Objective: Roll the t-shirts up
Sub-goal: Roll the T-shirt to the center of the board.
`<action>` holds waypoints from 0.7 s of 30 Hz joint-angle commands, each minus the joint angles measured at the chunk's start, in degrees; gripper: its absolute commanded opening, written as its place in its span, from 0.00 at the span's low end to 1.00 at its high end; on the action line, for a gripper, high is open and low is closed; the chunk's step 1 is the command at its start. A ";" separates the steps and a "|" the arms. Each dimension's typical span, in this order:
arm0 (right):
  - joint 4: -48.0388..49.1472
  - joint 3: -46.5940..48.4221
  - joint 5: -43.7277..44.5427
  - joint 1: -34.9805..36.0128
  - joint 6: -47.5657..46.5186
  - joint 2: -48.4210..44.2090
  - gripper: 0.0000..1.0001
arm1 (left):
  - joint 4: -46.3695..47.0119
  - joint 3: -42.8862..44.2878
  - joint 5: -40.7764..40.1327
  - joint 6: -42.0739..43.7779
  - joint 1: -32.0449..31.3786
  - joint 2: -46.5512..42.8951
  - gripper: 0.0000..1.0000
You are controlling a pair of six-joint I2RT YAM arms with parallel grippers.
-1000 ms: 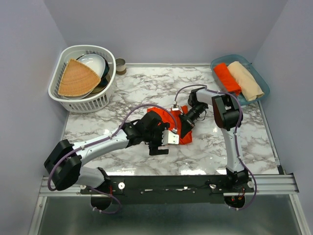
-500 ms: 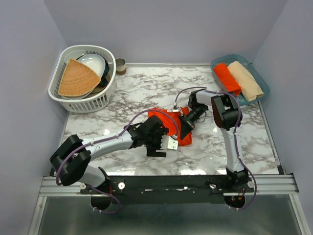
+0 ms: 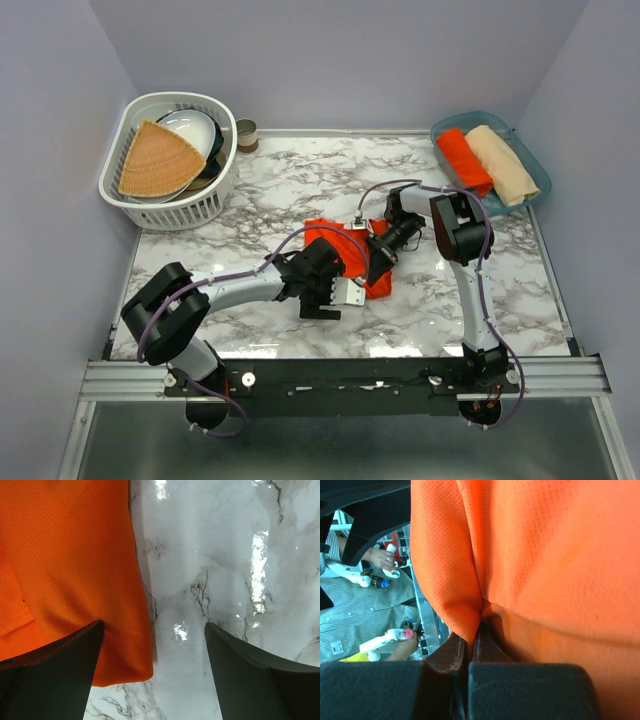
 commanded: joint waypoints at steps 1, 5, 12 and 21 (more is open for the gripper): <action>-5.26 0.57 3.32 -0.11 -0.93 3.01 0.07 | -2.95 2.12 -4.36 2.28 0.55 3.83 0.89; -5.35 0.92 3.23 -0.11 -0.14 3.45 0.07 | -6.63 4.67 -5.25 4.11 0.82 6.38 0.78; -5.34 0.75 3.06 -0.11 -0.31 3.45 0.07 | -12.17 5.90 -5.34 7.28 1.61 10.68 0.37; -5.26 0.84 3.93 -0.89 -0.14 0.64 0.42 | -22.10 11.61 0.63 9.92 4.42 15.34 0.00</action>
